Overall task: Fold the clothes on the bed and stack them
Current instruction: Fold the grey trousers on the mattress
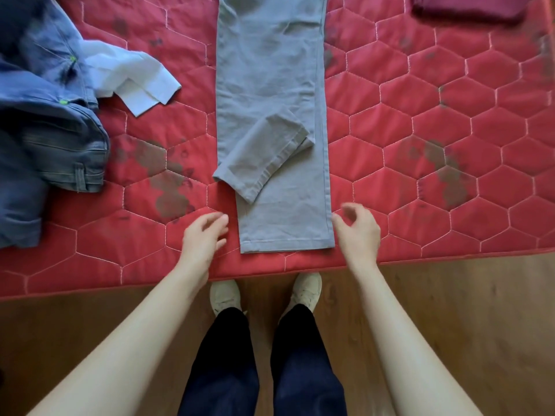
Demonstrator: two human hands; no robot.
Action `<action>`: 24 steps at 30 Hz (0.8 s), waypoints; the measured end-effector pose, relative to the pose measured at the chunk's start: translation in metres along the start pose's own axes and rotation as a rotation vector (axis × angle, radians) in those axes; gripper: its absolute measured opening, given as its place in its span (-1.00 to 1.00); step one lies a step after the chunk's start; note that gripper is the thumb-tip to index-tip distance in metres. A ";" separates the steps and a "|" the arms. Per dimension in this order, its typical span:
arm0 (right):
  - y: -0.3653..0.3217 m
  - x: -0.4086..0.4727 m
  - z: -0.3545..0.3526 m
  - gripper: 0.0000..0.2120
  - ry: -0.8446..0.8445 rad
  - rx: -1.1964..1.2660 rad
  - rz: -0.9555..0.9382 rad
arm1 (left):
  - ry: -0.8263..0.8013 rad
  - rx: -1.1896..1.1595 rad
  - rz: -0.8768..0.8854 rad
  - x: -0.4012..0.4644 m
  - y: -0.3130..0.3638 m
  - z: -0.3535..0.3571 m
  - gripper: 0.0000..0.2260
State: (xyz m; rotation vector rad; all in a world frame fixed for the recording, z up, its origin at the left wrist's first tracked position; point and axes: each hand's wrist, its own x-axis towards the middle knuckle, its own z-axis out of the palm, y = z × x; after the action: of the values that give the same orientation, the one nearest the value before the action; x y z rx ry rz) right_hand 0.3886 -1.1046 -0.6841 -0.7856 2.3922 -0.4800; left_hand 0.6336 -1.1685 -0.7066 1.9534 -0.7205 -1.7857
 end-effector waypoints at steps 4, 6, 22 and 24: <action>-0.062 0.052 0.019 -0.53 -0.097 0.105 -0.235 | -0.146 -0.324 -0.182 0.023 0.030 0.013 -0.59; -0.094 0.081 0.032 -0.47 -0.151 0.113 -0.239 | -0.186 -0.352 -0.261 0.032 0.043 0.023 -0.58; -0.083 0.049 -0.049 -0.84 0.052 0.245 -0.237 | -0.222 -0.256 0.166 -0.013 0.078 0.046 -0.85; -0.039 0.021 -0.049 -0.87 -0.039 0.227 -0.129 | -0.183 -0.094 0.169 -0.022 0.055 0.047 -0.83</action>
State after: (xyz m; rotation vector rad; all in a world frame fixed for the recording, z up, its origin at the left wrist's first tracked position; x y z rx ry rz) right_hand 0.3607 -1.1401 -0.6359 -0.8406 2.2110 -0.7661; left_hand 0.5801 -1.1958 -0.6612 1.6334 -0.8190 -1.8741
